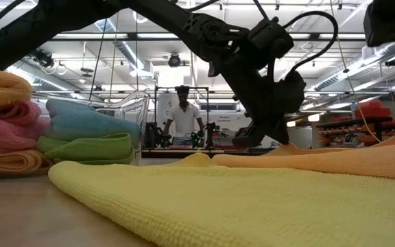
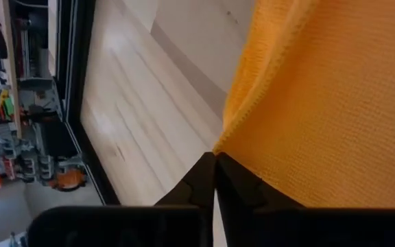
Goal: Fold microfiber towels
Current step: Fold the orange microfiber cloth
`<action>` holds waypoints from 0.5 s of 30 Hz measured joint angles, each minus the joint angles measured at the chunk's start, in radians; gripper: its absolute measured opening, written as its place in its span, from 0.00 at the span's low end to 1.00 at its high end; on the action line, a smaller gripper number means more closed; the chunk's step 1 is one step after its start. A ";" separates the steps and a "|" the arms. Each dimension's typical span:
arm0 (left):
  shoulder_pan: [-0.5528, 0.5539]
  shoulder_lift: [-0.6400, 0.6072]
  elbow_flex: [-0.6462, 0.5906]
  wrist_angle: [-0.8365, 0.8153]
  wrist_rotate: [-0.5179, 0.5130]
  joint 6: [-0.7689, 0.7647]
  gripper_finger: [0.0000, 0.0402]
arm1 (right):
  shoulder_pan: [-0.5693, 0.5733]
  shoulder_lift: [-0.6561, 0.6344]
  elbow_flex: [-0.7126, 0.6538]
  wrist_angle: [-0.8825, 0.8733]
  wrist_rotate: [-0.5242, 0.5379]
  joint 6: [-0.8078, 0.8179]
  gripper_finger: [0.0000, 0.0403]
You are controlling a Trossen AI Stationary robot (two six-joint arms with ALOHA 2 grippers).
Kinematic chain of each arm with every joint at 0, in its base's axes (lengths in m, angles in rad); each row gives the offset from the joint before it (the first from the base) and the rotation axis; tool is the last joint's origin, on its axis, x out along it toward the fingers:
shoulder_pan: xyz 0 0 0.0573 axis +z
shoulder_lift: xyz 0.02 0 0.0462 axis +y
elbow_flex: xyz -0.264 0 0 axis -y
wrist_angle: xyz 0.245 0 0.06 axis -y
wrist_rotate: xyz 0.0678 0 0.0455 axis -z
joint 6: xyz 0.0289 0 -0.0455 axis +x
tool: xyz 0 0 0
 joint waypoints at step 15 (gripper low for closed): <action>-0.008 0.000 0.000 0.008 0.004 0.043 0.07 | 0.060 -0.001 0.059 -0.171 -0.037 0.073 0.02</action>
